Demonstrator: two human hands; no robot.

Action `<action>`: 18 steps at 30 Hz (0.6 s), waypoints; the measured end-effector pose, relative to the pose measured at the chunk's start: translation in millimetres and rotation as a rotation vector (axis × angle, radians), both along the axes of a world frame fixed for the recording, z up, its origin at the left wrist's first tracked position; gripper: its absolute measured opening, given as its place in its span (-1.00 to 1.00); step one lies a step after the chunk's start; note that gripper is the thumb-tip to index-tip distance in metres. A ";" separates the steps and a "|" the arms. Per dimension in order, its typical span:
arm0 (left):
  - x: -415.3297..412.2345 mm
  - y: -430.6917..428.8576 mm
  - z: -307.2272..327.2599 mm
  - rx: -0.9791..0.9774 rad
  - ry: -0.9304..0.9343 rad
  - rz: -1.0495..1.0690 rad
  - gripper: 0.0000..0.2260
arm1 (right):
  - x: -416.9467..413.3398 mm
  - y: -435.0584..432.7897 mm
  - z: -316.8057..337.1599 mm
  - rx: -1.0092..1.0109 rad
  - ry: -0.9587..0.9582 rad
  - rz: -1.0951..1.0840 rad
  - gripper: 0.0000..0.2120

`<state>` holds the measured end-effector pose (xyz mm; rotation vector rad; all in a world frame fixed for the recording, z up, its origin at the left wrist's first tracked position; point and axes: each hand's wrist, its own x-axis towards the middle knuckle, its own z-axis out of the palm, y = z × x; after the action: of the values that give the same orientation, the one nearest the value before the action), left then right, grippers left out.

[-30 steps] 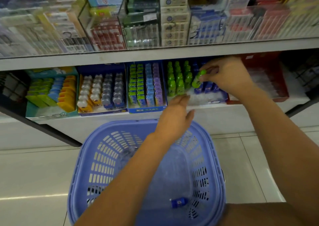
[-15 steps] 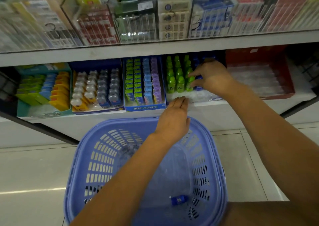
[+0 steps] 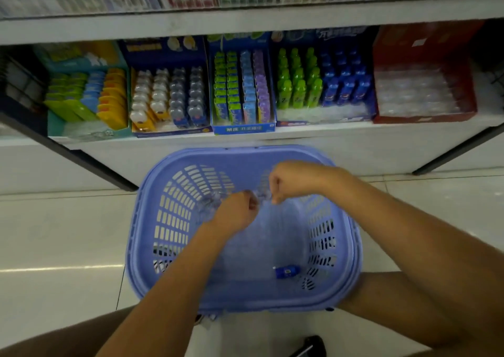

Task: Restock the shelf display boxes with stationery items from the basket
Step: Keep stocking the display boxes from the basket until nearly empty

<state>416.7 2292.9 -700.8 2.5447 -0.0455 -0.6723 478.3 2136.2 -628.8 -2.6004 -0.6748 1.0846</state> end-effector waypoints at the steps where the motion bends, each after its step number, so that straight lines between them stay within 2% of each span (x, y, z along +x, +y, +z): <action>1: -8.2 11.0 -15.6 0.070 0.133 -0.058 -0.77 | -13.8 7.7 -26.5 -0.080 0.148 0.039 -0.75; 4: -34.3 31.0 -54.2 0.149 0.486 -0.219 -0.71 | -51.2 10.6 -107.6 -0.293 0.397 0.086 -0.81; 6: -52.3 37.2 -71.8 0.156 0.663 -0.252 -0.71 | -74.3 7.5 -146.2 -0.414 0.442 0.149 -0.79; 8: -64.9 40.8 -82.3 0.152 0.787 -0.268 -0.71 | -91.6 5.9 -171.1 -0.477 0.448 0.219 -0.68; 11: -65.4 44.7 -87.2 0.123 0.825 -0.328 -0.70 | -94.2 9.2 -183.0 -0.473 0.415 0.280 -0.62; 14: -64.5 46.2 -90.7 0.071 0.821 -0.295 -0.71 | -93.8 13.0 -190.1 -0.470 0.406 0.297 -0.70; 18: -66.2 49.2 -93.1 -0.007 0.836 -0.245 -0.72 | -97.0 10.9 -192.0 -0.473 0.436 0.281 -0.67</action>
<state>350.5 2342.1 -793.8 2.0735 -0.0698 -1.7603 381.3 2147.1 -820.8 -2.5196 -0.7603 2.0380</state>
